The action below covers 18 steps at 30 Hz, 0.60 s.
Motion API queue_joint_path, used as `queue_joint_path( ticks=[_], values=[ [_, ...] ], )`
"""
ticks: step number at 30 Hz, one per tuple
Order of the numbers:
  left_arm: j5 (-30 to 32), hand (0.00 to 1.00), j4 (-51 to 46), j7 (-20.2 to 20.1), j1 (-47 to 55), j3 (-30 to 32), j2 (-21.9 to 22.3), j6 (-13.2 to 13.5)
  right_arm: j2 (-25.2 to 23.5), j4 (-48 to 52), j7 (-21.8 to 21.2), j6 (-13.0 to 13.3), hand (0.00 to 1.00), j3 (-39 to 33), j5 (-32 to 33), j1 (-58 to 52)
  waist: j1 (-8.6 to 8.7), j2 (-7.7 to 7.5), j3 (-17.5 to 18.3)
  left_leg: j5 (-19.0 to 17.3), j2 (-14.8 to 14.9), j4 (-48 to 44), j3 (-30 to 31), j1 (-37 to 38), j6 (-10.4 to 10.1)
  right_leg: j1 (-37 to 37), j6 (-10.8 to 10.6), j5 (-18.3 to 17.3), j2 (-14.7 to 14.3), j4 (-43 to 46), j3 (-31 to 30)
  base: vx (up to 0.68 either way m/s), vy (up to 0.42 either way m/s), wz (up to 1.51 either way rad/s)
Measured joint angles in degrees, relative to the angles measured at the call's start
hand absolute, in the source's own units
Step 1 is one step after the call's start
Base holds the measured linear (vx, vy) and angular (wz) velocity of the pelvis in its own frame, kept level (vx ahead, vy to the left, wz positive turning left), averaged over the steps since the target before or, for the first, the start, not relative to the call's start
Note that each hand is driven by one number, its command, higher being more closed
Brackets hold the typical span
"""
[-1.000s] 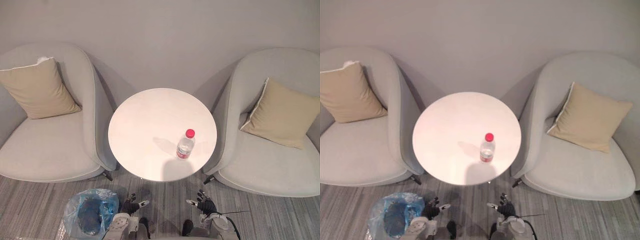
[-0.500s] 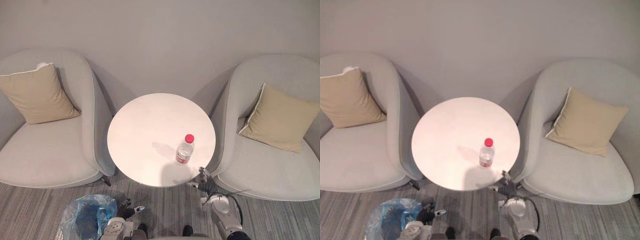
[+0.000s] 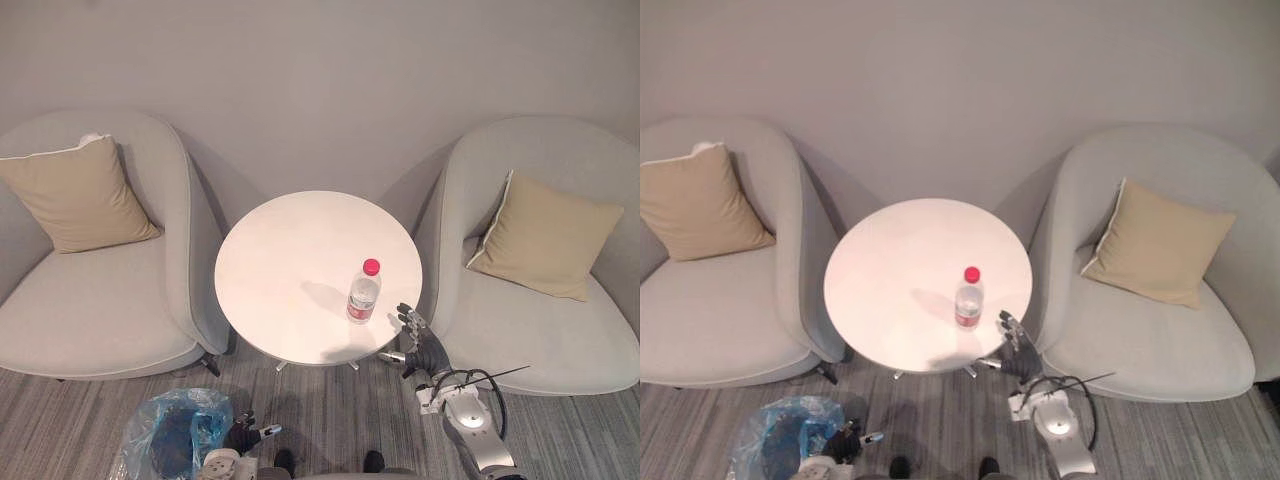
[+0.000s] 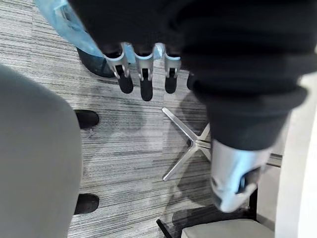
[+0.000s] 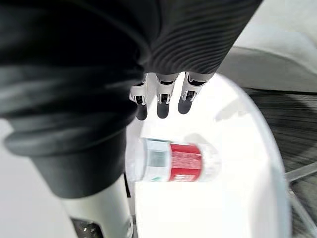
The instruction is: Gather rubbish on tea table into small bin, then transfer packed bag to large trash can.
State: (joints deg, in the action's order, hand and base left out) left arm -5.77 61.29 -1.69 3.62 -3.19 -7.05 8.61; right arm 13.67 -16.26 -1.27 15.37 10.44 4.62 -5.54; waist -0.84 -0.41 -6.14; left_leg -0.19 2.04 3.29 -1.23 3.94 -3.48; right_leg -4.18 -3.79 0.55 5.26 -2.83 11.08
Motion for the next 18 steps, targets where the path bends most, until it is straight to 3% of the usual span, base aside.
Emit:
queue_joint_path(
  ticks=[13,18],
  values=[
    [-1.09,0.00,0.03,-1.04,0.00,-0.07,0.40,0.04,-0.45,-1.43,2.77,-0.04,0.00,-0.04,0.02,6.01,-0.20,0.23,-0.02,0.03,-0.10,0.32,2.39,-0.01,0.05,-1.58,0.01,-0.04,-0.25,-1.37,1.36,0.02,-0.008,0.06],
    [-1.03,0.00,-0.02,0.54,-0.16,-0.18,1.17,0.24,-3.64,-4.85,5.59,-0.23,0.00,-0.41,0.51,7.02,-0.90,0.59,-0.25,0.38,-0.16,0.62,3.91,-0.48,-0.06,-1.31,0.08,-0.34,-0.22,-1.33,2.73,-0.05,-0.013,0.13]
  ],
)
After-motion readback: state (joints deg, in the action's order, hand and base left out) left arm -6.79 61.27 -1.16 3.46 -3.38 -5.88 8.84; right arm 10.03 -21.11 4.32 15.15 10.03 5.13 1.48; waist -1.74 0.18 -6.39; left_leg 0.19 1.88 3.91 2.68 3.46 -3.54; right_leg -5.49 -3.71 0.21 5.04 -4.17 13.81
